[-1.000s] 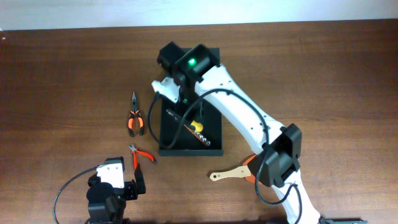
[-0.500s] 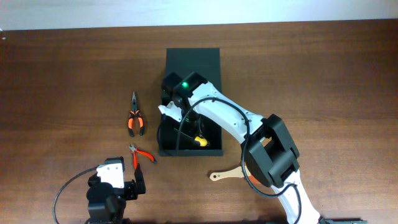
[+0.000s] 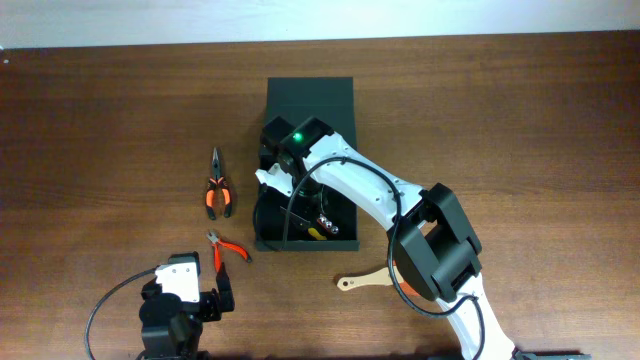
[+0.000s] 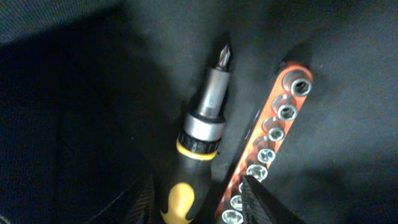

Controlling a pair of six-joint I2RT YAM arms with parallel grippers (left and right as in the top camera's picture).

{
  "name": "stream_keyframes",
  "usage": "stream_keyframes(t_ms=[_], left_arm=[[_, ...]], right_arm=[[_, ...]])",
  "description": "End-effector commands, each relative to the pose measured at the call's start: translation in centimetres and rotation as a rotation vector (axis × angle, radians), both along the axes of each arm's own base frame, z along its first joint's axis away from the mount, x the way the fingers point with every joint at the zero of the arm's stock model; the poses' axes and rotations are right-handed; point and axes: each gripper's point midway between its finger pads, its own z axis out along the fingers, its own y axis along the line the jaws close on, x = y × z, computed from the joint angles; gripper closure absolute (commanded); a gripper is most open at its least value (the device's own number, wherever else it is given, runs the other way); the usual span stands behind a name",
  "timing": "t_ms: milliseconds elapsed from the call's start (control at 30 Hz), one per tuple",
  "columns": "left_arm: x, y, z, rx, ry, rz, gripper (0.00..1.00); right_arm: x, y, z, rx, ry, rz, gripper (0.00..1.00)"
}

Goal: Pack container
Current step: 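Carry the screwdriver into the box beside the rail and release, then move the right gripper down to the orange scraper's handle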

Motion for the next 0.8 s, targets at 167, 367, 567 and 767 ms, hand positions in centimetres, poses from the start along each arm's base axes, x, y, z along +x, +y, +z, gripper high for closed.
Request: stream_keyframes(t_ms=[167, 367, 567, 767], left_arm=[[0.0, 0.0, 0.0, -0.010, -0.006, 0.007, 0.01], [0.0, 0.0, 0.0, -0.010, -0.007, 0.007, 0.01], [0.0, 0.0, 0.0, -0.010, -0.006, 0.007, 0.01], [0.0, 0.0, 0.0, -0.010, -0.006, 0.007, 0.01]], right_arm=[[1.5, 0.0, 7.4, 0.056, -0.146, 0.001, 0.55], [0.3, -3.1, 16.0, 0.114, -0.242, -0.132, 0.50], [-2.6, -7.8, 22.1, 0.137, -0.285, -0.318, 0.47], [-5.9, -12.4, 24.2, 0.117, -0.344, -0.540, 0.41]])
